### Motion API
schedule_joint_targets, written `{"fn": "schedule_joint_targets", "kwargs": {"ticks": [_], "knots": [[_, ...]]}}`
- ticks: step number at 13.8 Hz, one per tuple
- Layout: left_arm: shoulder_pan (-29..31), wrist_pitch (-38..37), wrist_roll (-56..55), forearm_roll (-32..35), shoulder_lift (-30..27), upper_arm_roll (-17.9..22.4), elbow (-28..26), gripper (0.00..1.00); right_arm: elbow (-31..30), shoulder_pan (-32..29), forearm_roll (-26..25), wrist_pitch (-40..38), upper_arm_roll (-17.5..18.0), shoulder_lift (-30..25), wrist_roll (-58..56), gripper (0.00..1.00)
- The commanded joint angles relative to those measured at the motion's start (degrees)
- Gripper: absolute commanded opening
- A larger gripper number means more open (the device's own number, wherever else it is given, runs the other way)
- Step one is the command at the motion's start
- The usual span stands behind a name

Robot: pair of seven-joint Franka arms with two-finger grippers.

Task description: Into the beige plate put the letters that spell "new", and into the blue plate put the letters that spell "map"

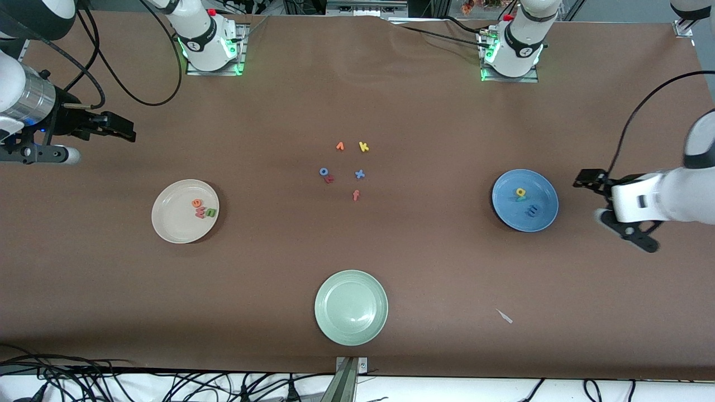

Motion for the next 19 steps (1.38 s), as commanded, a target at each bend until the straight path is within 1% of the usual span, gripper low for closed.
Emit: {"fn": "schedule_joint_targets", "kwargs": {"ticks": [1, 4, 6, 7, 8, 9, 10, 11, 12, 14, 15, 17, 18, 19], "knots": [[-5.0, -1.3, 0.5, -1.8, -6.8, 6.1, 3.2, 1.00, 1.1, -0.1, -0.7, -0.6, 0.3, 0.3, 0.1, 1.00], [-9.1, 2.3, 0.5, -7.3, -15.1, 15.0, 3.2, 1.00, 1.0, -0.1, -0.7, -0.6, 0.3, 0.3, 0.1, 1.00], [-12.2, 6.8, 0.5, -14.9, -20.0, 23.4, 2.8, 1.00, 1.1, -0.1, -0.7, -0.6, 0.3, 0.3, 0.1, 1.00], [-14.3, 8.3, 0.4, -18.9, -22.2, 28.3, 2.3, 1.00, 1.1, 0.0, -0.7, -0.6, 0.3, 0.3, 0.1, 1.00], [-17.8, 9.1, 0.4, -22.2, -24.3, 33.7, 1.8, 1.00, 1.1, -0.1, -0.7, -0.6, 0.3, 0.3, 0.1, 1.00], [-21.5, 9.3, -0.2, -24.4, -25.7, 38.9, 1.7, 1.00, 1.1, 0.0, -0.7, -0.6, 0.3, 0.3, 0.1, 1.00], [-24.5, 9.3, -1.6, -26.0, -26.3, 43.0, 1.6, 1.00, 1.1, 0.0, -0.7, -0.6, 0.3, 0.3, 0.1, 1.00], [-26.2, 9.3, -3.6, -27.0, -27.1, 45.6, 0.7, 1.00, 1.0, -0.1, -0.7, -0.6, 0.3, 0.3, 0.1, 1.00], [-27.6, 10.0, -5.5, -28.4, -28.5, 48.1, -1.1, 1.00, 1.0, -0.1, -0.7, -0.6, 0.3, 0.3, -0.1, 1.00], [-30.1, 12.9, -6.9, -33.4, -32.2, 53.2, -6.6, 1.00, 1.1, -0.1, -0.7, -0.6, 0.3, 0.3, 0.0, 1.00], [-32.5, 14.6, -7.0, -35.3, -34.2, 56.4, -9.8, 1.00, 1.1, -0.1, -0.7, -0.6, 0.3, 0.3, 0.0, 1.00], [-40.4, 19.1, -6.9, -36.1, -39.2, 64.4, -17.2, 1.00, 1.1, -0.1, -0.6, -0.6, 0.3, 0.3, -0.1, 1.00], [-44.0, 19.7, -6.9, -36.2, -41.2, 67.9, -20.1, 1.00, 1.1, -0.1, -0.6, -0.6, 0.3, 0.3, -0.1, 1.00], [-45.9, 20.3, -7.0, -36.1, -42.9, 69.3, -21.9, 1.00, 1.0, -0.1, -0.5, -0.6, 0.3, 0.3, -0.1, 1.00]]}}
